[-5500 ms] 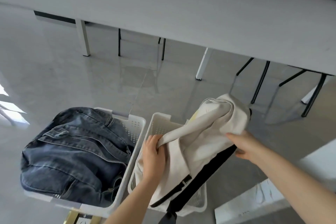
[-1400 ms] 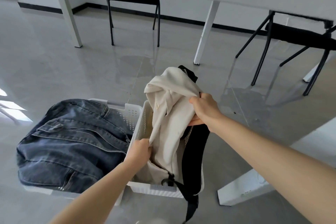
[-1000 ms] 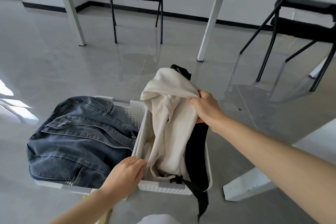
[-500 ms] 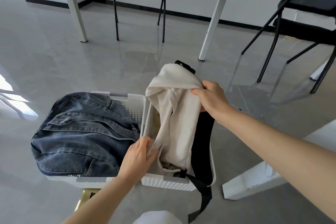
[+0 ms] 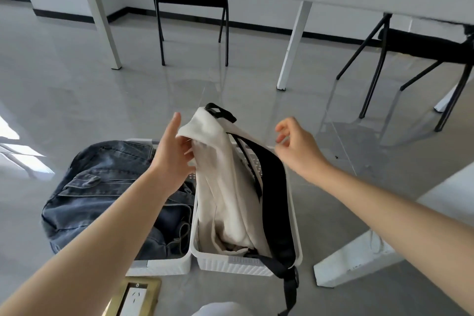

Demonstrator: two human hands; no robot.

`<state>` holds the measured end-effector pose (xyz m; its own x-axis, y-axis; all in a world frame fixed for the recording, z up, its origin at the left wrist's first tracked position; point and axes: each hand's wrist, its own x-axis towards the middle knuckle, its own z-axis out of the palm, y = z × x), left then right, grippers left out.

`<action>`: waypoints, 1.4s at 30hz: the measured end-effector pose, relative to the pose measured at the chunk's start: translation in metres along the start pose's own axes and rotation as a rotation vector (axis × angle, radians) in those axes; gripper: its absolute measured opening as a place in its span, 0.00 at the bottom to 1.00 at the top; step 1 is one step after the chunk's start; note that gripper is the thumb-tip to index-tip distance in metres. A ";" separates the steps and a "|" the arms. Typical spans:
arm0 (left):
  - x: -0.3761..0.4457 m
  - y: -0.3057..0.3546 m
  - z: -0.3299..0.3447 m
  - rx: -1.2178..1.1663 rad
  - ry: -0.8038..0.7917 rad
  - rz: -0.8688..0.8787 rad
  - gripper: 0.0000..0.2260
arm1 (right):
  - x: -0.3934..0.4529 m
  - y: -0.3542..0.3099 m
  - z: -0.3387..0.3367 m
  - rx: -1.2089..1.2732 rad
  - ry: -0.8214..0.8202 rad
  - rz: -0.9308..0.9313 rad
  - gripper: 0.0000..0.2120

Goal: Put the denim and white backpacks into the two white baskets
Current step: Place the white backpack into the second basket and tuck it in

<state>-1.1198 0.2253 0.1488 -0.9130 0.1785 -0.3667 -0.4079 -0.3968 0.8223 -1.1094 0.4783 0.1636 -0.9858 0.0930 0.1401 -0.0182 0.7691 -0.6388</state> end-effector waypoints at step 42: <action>0.012 0.000 -0.013 0.209 0.354 0.084 0.19 | 0.017 -0.017 0.044 0.251 0.180 -0.050 0.16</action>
<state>-1.1311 0.2157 0.1392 -0.9021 -0.1812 -0.3916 -0.3564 -0.1989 0.9129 -1.1334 0.4390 0.1437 -0.9376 0.1870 0.2933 -0.1283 0.5978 -0.7913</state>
